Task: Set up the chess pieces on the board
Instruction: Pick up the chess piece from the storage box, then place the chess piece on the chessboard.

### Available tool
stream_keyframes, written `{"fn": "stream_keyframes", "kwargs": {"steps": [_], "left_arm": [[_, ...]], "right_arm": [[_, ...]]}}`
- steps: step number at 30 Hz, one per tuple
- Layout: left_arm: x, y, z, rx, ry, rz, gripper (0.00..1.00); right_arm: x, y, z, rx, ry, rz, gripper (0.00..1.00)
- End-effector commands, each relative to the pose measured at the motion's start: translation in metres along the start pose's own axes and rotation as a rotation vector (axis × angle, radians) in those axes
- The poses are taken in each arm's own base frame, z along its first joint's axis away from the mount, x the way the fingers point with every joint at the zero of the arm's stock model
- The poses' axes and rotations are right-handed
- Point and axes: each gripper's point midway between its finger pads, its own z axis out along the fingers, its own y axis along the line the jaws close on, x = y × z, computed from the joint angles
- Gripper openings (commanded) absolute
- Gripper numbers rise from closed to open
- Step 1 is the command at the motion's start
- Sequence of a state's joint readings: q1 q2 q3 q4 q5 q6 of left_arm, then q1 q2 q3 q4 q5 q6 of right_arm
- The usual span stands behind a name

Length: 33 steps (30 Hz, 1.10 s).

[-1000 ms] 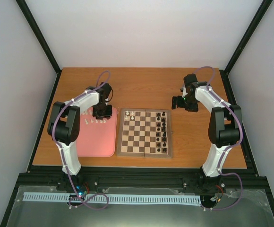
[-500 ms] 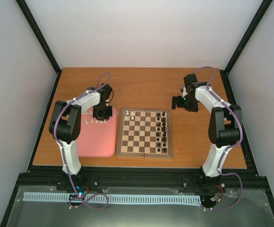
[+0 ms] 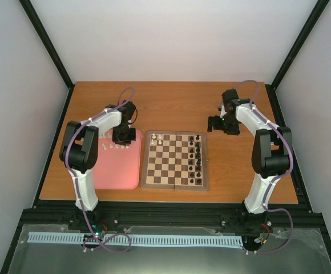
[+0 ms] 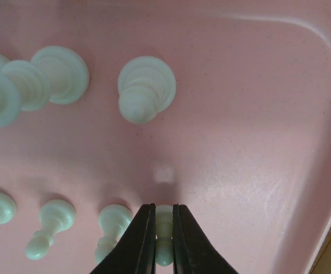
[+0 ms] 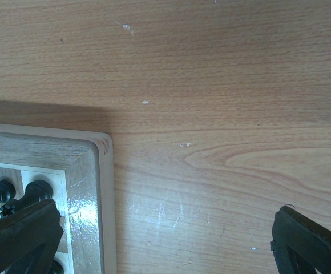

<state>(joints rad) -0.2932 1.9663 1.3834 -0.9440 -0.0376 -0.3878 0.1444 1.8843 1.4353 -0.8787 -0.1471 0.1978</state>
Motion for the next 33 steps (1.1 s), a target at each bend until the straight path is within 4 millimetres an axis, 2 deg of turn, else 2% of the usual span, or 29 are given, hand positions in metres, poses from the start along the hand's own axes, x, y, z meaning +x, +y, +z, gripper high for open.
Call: {"fn": "stream_keyframes", "kwargs": {"steps": [1,4,11,15,22,29,33], "left_arm": [[-0.003,-0.008,-0.010,-0.010,-0.002,0.040,0.02],[0.003,-0.025,-0.026,-0.005,-0.013,0.093,0.02],[0.034,-0.088,-0.074,0.107,-0.012,0.198,0.02],[0.045,-0.104,-0.087,0.127,-0.011,0.237,0.02],[0.049,-0.117,-0.085,0.127,-0.021,0.279,0.02],[0.041,-0.135,-0.077,0.120,-0.017,0.309,0.03],[0.044,-0.145,-0.071,0.115,-0.003,0.338,0.04]], "right_arm": [[-0.005,-0.003,-0.006,0.005,-0.020,-0.004,1.00],[-0.005,-0.003,-0.006,0.006,-0.020,-0.005,1.00],[-0.005,-0.004,-0.008,0.014,-0.026,-0.006,1.00],[-0.003,-0.005,-0.009,0.014,-0.027,-0.004,1.00],[0.003,-0.006,-0.010,0.016,-0.026,-0.001,1.00],[-0.001,-0.006,-0.015,0.020,-0.045,-0.005,1.00],[-0.003,-0.005,-0.017,0.019,-0.053,-0.006,1.00]]}}
